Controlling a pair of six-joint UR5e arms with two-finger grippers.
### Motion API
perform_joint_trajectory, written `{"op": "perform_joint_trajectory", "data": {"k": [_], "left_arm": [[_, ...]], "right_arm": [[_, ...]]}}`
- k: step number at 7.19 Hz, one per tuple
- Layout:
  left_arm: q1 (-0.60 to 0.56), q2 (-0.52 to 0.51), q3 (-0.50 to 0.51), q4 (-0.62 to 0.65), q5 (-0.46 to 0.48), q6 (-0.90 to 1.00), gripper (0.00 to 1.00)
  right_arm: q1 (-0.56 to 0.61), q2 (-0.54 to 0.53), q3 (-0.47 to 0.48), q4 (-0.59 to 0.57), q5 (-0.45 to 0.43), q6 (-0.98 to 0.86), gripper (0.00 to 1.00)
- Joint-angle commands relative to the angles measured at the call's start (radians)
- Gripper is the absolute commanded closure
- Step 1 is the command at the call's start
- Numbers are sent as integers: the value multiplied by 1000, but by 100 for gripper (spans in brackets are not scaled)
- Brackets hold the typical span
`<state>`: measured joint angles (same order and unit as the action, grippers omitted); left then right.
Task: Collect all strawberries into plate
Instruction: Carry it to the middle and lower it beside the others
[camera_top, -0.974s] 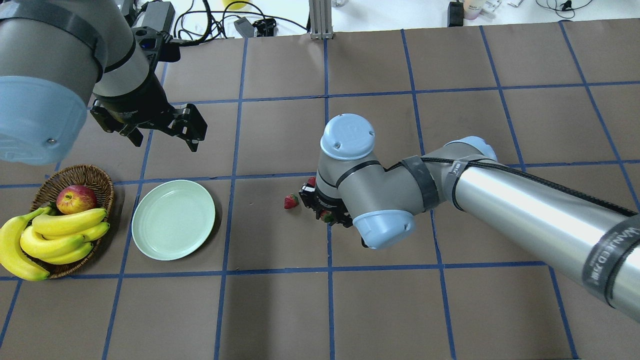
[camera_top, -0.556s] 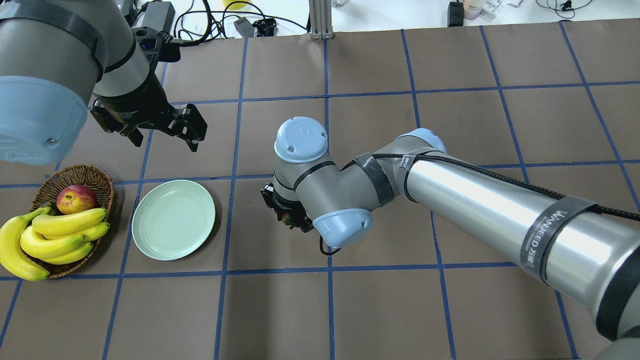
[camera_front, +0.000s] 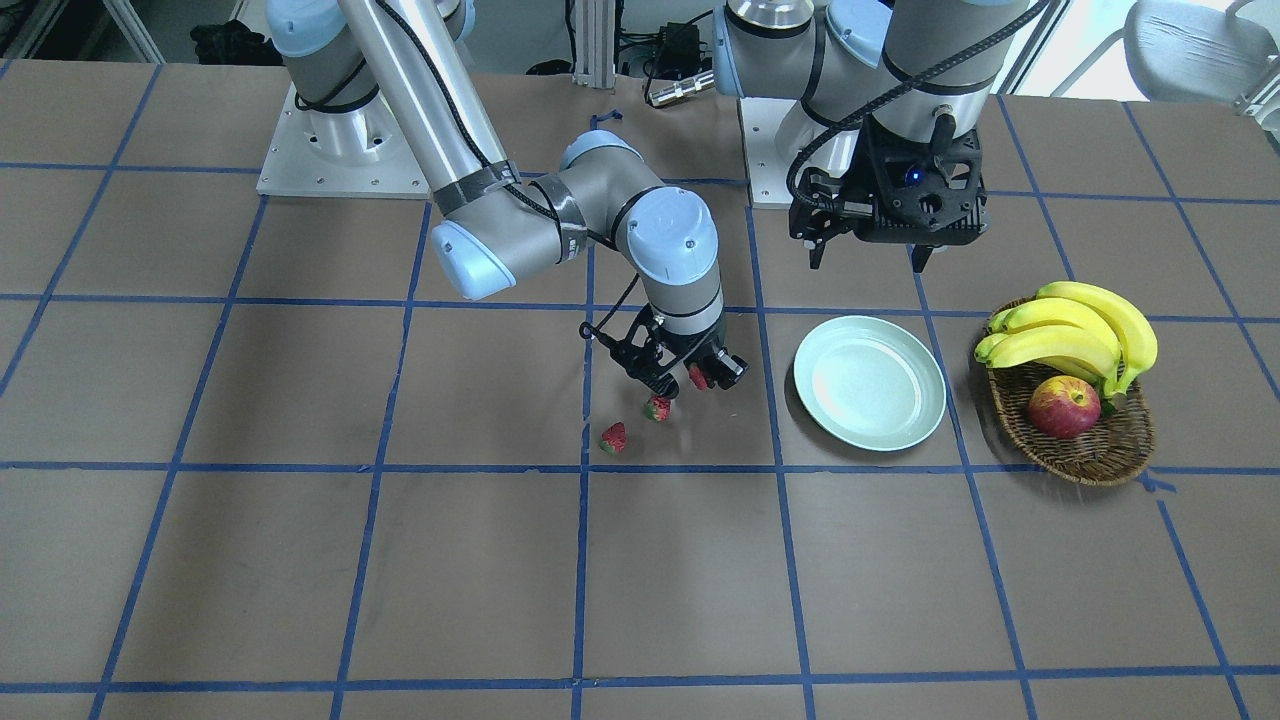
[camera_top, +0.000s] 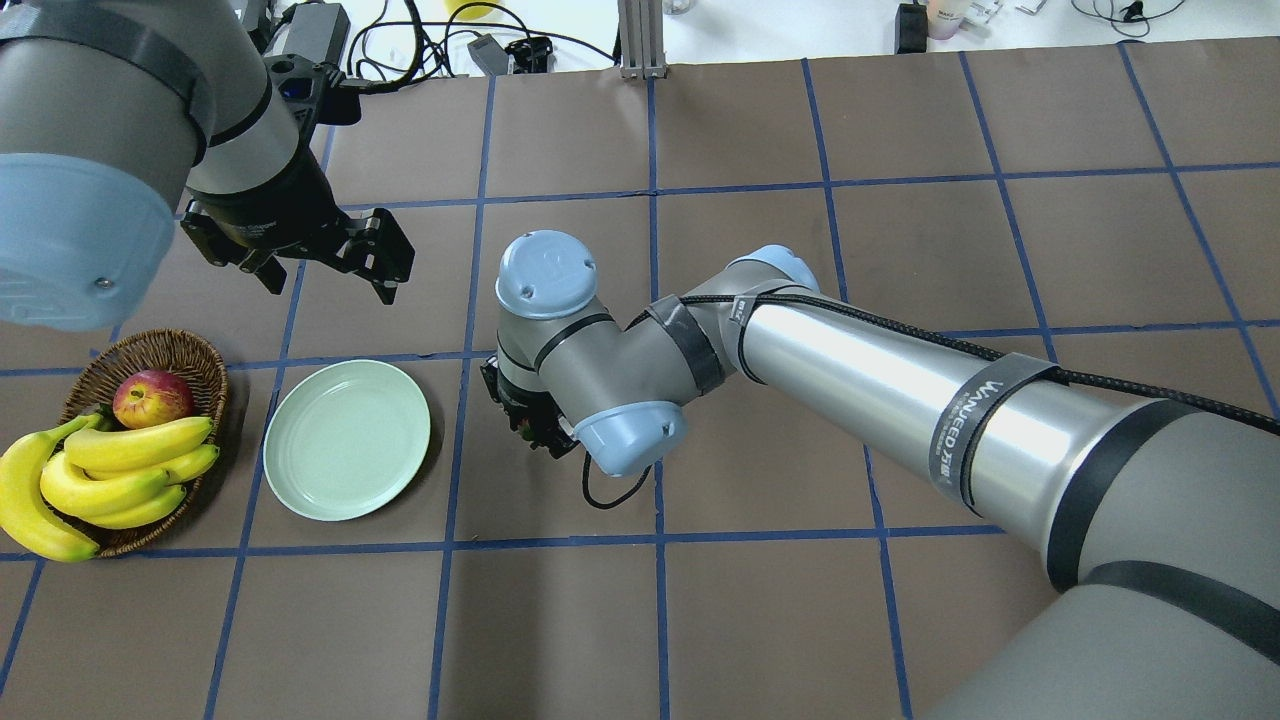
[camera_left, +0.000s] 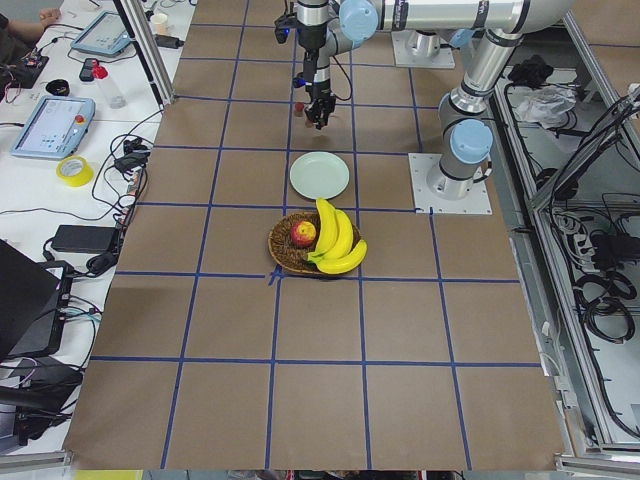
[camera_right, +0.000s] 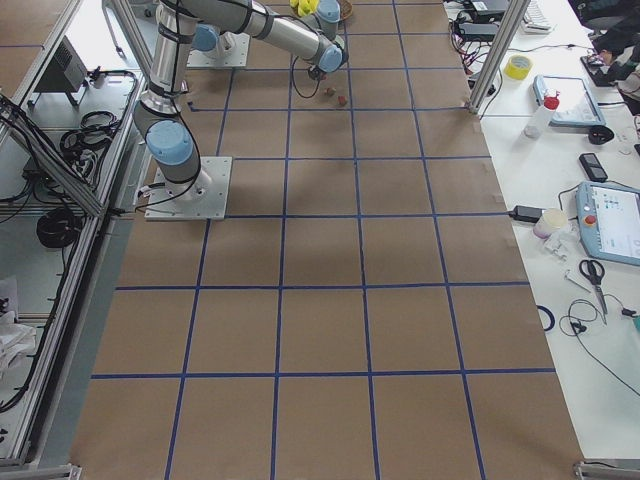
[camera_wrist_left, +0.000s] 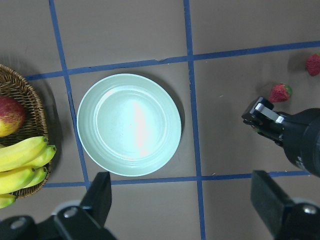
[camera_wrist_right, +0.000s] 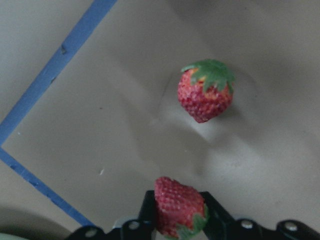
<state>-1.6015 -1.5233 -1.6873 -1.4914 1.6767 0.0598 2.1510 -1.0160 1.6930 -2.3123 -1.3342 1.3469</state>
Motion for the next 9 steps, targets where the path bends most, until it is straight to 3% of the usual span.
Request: {"op": "perform_joint_trajectory", "data": {"k": [1, 2, 4, 5, 7, 9], "left_arm": [[0, 0, 0, 0, 1, 0, 0], [0, 0, 0, 0, 0, 0, 0], [0, 0, 0, 2, -8, 0, 0], [1, 0, 1, 2, -9, 0, 0], [2, 0, 1, -9, -9, -1, 0], [2, 0, 1, -9, -8, -2, 0]], "right_arm": [[3, 5, 17, 2, -5, 0, 75], [3, 8, 19, 1, -5, -2, 68], [3, 8, 19, 1, -26, 0, 25], [3, 8, 17, 2, -26, 0, 17], [1, -6, 8, 10, -28, -12, 13], [-9, -83, 13, 87, -110, -116, 5]]}}
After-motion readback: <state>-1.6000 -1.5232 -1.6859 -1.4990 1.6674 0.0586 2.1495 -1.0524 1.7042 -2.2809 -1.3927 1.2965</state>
